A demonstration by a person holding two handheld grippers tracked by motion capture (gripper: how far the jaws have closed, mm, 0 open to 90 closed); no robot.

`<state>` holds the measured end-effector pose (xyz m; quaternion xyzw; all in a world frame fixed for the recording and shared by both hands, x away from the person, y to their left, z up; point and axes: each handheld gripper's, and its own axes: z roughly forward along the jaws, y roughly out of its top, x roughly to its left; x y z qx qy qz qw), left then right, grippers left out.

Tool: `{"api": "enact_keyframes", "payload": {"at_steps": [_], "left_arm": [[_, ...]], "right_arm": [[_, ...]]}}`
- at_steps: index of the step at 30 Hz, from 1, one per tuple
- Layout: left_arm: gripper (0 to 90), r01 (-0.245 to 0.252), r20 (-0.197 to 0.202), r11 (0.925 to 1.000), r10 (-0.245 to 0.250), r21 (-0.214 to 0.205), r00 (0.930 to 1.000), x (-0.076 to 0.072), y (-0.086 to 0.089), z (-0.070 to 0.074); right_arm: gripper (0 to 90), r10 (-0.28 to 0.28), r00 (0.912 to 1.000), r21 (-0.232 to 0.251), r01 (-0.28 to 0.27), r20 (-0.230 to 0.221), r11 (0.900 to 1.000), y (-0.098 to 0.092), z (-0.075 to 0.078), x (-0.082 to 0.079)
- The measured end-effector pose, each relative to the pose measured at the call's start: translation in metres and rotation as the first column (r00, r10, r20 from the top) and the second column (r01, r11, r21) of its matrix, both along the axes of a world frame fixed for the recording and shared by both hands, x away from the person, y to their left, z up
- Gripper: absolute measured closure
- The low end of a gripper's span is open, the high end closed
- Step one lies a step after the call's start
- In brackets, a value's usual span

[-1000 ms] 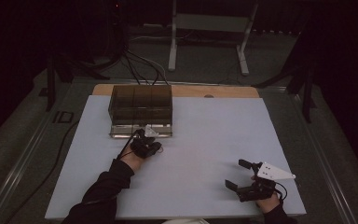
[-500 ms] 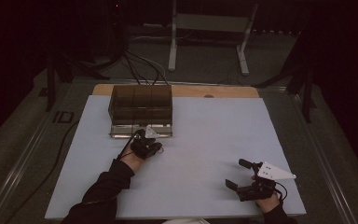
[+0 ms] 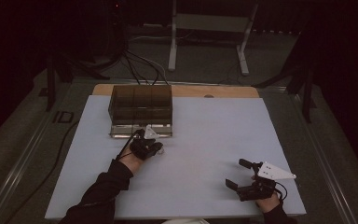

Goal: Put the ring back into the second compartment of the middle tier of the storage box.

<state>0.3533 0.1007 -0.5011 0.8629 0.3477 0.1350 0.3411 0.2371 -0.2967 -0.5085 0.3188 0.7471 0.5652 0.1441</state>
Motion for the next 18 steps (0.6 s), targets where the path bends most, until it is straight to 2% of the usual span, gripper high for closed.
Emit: {"api": "enact_keyframes", "payload": {"at_steps": [6,18], "left_arm": [[90.0,0.001,-0.004,0.9997,-0.001,-0.024,1.0,-0.003,0.002,0.005],[90.0,0.047,0.005,0.9988,-0.047,-0.012,0.9989,-0.008,0.003,0.013]], "right_arm": [[1.0,-0.002,1.0,0.0,0.002,-0.001,1.0,0.0,0.0,0.0],[1.0,-0.007,1.0,0.002,0.007,-0.001,1.0,-0.001,0.0,0.0]]}}
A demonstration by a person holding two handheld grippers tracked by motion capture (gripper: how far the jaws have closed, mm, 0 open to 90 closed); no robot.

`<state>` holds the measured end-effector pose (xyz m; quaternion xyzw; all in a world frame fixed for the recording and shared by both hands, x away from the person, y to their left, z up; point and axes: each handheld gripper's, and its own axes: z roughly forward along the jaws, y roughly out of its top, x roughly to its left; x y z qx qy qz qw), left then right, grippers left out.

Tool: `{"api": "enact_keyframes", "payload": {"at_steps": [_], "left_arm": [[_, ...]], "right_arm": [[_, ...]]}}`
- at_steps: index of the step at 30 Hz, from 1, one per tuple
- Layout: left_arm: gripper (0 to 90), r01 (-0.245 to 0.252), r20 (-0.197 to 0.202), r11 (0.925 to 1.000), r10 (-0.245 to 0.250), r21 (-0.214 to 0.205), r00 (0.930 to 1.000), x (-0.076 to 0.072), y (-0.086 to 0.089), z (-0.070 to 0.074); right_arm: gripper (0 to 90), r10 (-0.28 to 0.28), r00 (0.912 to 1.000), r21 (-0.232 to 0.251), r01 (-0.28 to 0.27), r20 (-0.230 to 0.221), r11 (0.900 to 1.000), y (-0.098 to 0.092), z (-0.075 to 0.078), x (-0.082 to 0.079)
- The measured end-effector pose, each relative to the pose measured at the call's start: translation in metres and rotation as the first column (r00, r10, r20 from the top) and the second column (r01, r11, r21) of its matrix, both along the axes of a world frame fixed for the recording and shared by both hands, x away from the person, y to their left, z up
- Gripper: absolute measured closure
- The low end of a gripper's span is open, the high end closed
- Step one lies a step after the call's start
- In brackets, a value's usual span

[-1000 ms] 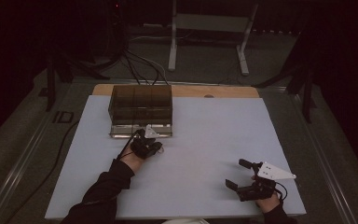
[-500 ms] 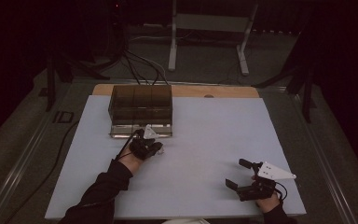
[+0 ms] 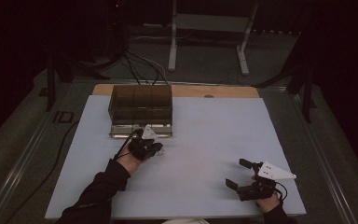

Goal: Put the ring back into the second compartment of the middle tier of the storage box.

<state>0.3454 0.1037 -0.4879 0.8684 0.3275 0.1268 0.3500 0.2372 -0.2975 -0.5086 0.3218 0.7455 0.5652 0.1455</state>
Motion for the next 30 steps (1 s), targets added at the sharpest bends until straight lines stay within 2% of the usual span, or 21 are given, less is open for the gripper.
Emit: {"api": "enact_keyframes", "payload": {"at_steps": [3,6,9,17,30], "left_arm": [[90.0,0.006,-0.004,1.0,-0.006,0.002,1.0,-0.002,0.001,0.003],[90.0,0.015,-0.018,0.9997,-0.015,-0.019,0.9997,-0.004,0.004,0.005],[90.0,0.024,-0.02,0.9995,-0.025,-0.02,0.9995,-0.007,0.005,0.008],[90.0,0.043,-0.004,0.9988,-0.043,-0.022,0.999,-0.012,0.008,0.019],[90.0,0.072,-0.01,0.9969,-0.072,-0.031,0.9973,-0.016,0.011,0.032]], "right_arm": [[1.0,-0.002,1.0,-0.003,0.002,-0.001,1.0,0.0,0.0,0.0],[1.0,-0.001,1.0,-0.001,0.001,0.001,1.0,0.0,0.0,0.0],[1.0,0.0,1.0,-0.005,0.0,0.0,1.0,0.001,0.0,0.0],[1.0,-0.001,1.0,-0.005,0.001,-0.001,1.0,0.001,0.0,0.0],[1.0,0.001,1.0,-0.001,-0.001,0.003,1.0,0.0,0.0,0.0]]}}
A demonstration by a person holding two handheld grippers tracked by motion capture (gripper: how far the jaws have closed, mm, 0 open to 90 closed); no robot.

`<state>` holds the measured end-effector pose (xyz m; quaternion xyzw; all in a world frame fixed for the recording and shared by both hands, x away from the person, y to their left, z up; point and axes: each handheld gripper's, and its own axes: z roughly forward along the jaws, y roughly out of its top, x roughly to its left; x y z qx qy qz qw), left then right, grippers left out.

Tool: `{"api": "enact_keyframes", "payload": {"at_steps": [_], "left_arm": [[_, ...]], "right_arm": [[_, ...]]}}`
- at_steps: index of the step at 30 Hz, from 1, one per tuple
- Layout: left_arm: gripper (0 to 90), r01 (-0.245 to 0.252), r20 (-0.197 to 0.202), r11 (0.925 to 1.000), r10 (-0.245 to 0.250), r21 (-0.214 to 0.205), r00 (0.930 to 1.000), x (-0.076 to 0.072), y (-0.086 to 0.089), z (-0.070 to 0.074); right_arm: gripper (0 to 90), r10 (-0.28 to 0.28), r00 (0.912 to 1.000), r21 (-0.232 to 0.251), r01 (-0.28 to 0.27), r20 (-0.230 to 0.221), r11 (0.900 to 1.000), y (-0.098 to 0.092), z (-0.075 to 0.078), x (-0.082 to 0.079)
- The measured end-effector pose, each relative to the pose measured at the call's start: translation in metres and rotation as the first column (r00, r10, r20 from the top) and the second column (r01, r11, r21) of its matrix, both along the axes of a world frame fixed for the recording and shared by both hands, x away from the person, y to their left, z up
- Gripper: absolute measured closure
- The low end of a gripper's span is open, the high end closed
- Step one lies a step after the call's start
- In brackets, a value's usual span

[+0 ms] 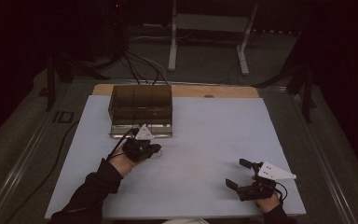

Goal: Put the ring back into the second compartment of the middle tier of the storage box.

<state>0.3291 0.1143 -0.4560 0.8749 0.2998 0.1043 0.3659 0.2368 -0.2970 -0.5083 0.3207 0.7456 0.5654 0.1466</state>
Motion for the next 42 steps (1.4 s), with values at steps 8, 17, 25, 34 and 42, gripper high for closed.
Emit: {"api": "enact_keyframes", "payload": {"at_steps": [8,17,25,34,42], "left_arm": [[90.0,0.001,0.008,0.9999,-0.001,-0.011,1.0,-0.001,0.004,0.009],[90.0,0.006,0.016,0.9999,-0.005,-0.016,0.9999,0.0,0.007,0.019],[90.0,0.008,0.023,0.9997,-0.007,-0.022,0.9997,0.002,0.01,0.026],[90.0,0.009,0.032,0.9995,-0.007,-0.031,0.9995,0.006,0.014,0.037],[90.0,0.0,0.028,0.9989,0.001,-0.046,0.9996,0.011,0.018,0.044]], "right_arm": [[1.0,-0.001,1.0,-0.005,0.001,0.0,1.0,0.0,0.0,0.0],[1.0,0.0,1.0,-0.005,0.001,0.001,1.0,0.0,0.0,0.0],[1.0,-0.001,1.0,-0.002,0.001,0.001,1.0,0.0,0.0,0.0],[1.0,0.0,1.0,-0.007,0.0,0.001,1.0,0.001,0.0,-0.001],[1.0,0.0,1.0,-0.005,0.0,0.001,1.0,0.001,0.0,0.0]]}}
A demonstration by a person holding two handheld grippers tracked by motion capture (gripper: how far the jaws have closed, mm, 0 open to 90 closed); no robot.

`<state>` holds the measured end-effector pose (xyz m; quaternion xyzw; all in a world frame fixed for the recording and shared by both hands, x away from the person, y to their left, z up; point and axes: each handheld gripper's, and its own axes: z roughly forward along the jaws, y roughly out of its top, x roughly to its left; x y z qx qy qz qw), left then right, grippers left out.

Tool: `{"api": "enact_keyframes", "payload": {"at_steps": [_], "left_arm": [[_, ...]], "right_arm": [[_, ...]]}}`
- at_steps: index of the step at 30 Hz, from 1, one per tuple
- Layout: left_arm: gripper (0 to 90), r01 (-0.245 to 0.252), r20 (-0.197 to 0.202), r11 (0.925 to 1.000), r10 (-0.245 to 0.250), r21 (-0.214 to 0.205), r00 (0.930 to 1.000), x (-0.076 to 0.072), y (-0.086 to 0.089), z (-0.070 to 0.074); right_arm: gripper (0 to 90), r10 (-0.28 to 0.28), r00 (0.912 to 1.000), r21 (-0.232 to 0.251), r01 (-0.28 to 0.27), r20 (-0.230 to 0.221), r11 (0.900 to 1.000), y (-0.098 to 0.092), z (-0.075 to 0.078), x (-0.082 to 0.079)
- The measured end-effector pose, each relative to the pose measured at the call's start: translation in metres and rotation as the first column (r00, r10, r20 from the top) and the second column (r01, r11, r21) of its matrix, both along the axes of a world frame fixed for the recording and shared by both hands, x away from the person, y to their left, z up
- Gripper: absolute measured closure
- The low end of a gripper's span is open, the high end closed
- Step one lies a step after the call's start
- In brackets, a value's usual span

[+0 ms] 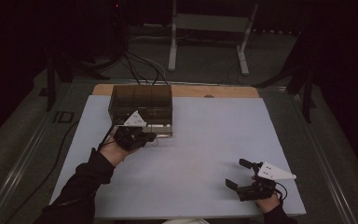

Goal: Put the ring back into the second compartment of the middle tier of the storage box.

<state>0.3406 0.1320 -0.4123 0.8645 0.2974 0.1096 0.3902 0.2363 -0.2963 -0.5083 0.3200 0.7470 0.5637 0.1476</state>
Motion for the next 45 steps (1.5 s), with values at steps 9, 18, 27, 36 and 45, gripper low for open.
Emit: {"api": "enact_keyframes", "payload": {"at_steps": [9,18,27,36,45], "left_arm": [[90.0,-0.013,0.001,0.9998,0.013,-0.015,0.9999,0.006,0.007,0.006],[90.0,-0.036,0.017,0.9989,0.036,-0.03,0.9992,0.014,0.013,0.013],[90.0,-0.056,0.023,0.9978,0.057,-0.037,0.9981,0.024,0.018,0.019],[90.0,-0.094,0.028,0.9942,0.096,-0.051,0.995,0.036,0.025,0.022],[90.0,-0.129,0.026,0.9903,0.13,-0.052,0.9911,0.048,0.03,0.021]], "right_arm": [[1.0,-0.002,1.0,-0.001,0.002,-0.001,1.0,-0.001,0.0,-0.001],[1.0,0.0,1.0,0.001,0.0,0.0,1.0,0.0,0.0,0.0],[1.0,0.002,1.0,-0.006,-0.002,-0.002,1.0,0.0,0.0,0.0],[1.0,0.001,1.0,-0.003,-0.001,-0.001,1.0,0.0,0.0,-0.001],[1.0,0.001,1.0,-0.006,-0.001,-0.002,1.0,0.0,0.0,-0.001]]}}
